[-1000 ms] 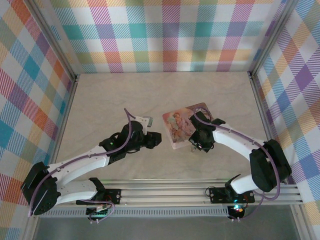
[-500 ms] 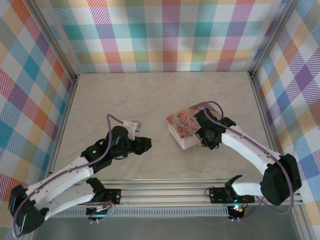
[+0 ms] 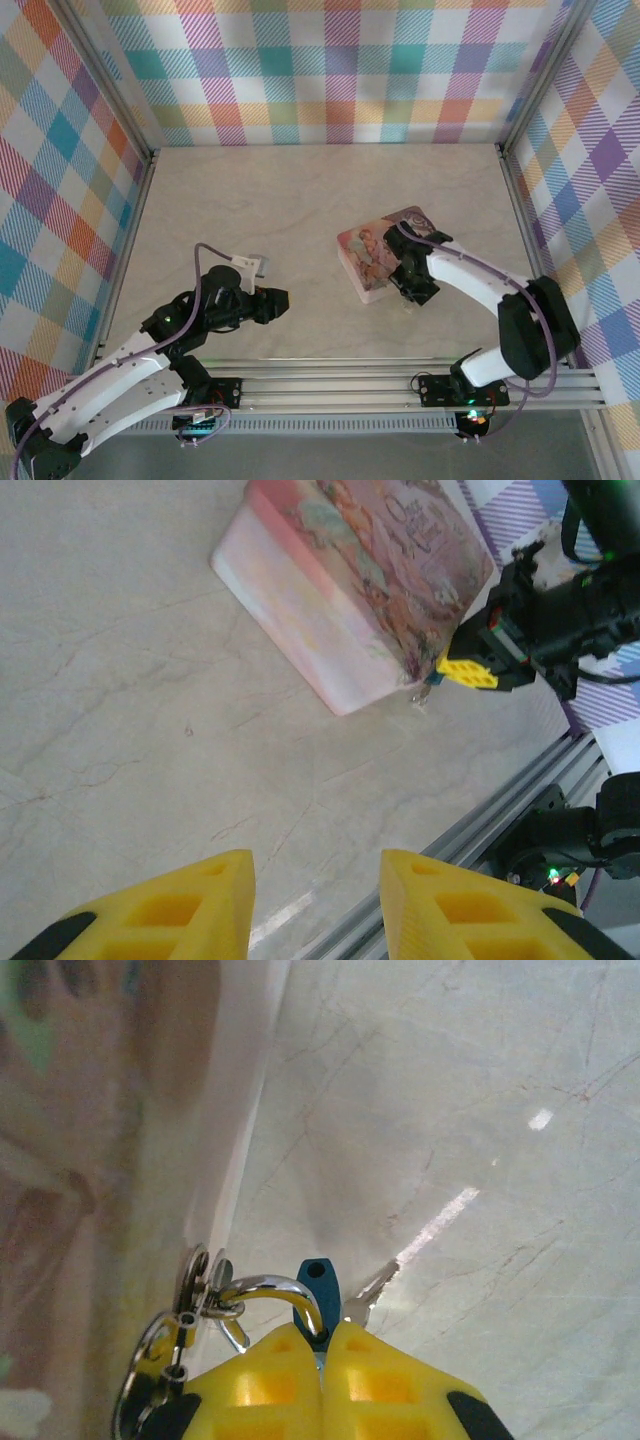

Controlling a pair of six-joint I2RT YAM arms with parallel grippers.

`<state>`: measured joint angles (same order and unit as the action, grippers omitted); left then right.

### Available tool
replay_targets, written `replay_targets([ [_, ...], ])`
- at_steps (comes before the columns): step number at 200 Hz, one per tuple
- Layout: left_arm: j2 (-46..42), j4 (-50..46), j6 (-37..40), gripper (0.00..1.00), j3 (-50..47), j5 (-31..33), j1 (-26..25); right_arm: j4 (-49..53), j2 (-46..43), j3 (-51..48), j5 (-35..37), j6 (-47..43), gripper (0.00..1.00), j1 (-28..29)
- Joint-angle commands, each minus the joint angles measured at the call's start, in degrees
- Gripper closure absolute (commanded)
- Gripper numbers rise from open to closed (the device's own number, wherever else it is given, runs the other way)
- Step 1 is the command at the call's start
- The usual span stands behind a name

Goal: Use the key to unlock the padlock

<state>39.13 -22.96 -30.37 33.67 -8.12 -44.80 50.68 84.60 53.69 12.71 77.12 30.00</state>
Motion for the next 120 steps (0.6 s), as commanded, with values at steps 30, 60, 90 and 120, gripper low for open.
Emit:
replay_targets([
  [30,2.8,0.2,1.7,0.62,2.1,-2.5,0.4,8.8,6.5,10.3,7.5,-2.1,1.0,-0.5],
  [60,4.6,1.6,3.0,0.62,1.9,-3.1,0.4,-0.2,3.1,7.9,9.3,-3.0,1.0,-0.3],
  [90,8.2,2.8,5.3,0.62,2.8,-4.2,0.5,-21.1,-3.5,-3.3,5.7,-4.0,1.0,-0.6],
  [120,13.7,7.6,8.9,0.61,4.3,-9.2,1.1,-26.6,-3.5,-6.8,-1.0,-6.3,1.0,-1.0],
])
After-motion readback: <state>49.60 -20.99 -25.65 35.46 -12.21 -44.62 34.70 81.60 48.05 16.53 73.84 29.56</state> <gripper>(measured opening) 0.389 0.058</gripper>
